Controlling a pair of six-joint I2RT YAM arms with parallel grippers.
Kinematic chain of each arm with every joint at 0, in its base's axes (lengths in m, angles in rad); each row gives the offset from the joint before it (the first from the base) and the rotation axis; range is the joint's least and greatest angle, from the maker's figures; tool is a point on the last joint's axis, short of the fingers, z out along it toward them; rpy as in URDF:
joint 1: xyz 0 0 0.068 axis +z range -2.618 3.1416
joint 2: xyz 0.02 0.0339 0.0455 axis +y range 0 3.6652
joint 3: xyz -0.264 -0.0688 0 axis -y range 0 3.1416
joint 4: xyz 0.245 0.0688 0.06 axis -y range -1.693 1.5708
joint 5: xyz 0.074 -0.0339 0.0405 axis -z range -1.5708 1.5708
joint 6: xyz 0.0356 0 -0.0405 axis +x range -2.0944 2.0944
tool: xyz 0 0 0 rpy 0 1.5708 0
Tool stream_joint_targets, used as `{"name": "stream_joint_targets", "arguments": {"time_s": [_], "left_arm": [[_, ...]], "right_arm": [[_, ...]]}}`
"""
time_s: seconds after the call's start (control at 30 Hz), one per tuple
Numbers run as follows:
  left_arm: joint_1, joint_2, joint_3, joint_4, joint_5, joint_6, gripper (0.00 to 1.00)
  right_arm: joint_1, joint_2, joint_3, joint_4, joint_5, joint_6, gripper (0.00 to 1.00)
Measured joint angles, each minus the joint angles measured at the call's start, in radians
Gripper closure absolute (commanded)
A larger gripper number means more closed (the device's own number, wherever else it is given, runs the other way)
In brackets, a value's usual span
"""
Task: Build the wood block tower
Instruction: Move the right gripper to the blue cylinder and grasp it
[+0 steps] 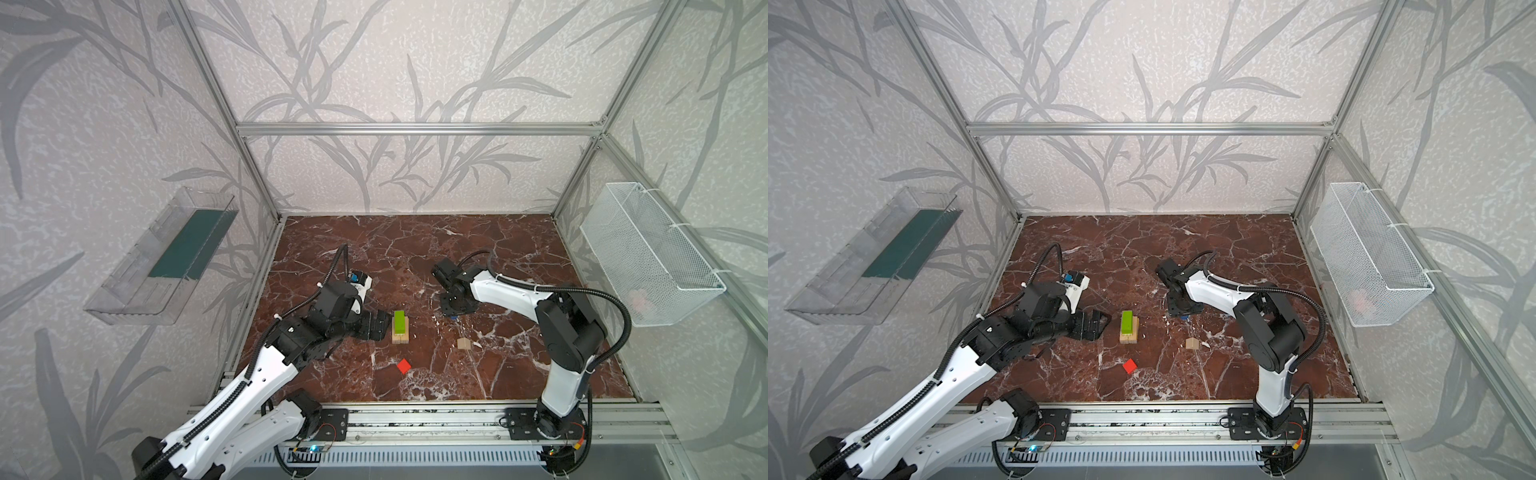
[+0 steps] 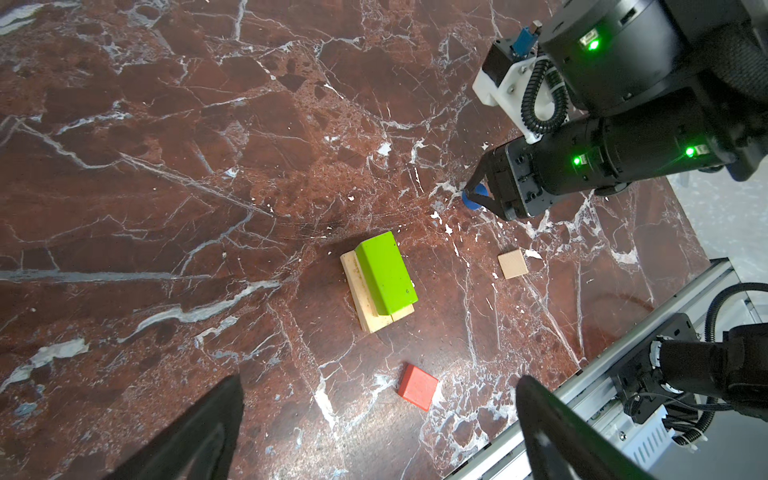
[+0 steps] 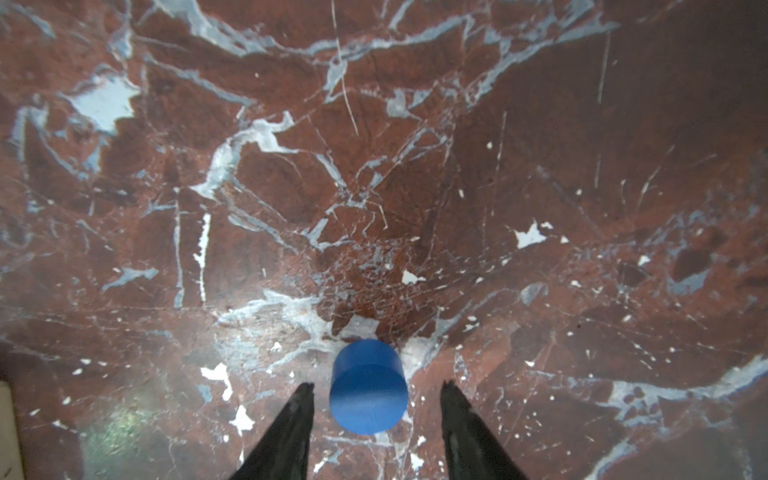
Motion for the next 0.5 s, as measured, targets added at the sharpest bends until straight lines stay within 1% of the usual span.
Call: {"name": "stream_joint_targets", "arguments": {"time_s": [0.3, 0.5], "left_arm": [[0.016, -0.004, 0.000, 0.000, -0.005, 0.000, 0.00], [0.027, -0.004, 0.000, 0.000, -0.005, 0.000, 0.00]], "right_arm": [[-0.024, 0.024, -0.009, 0.025, -0.017, -0.001, 0.53], [-0.026, 0.039, -0.009, 0.032, -0.020, -0.001, 0.57]]}}
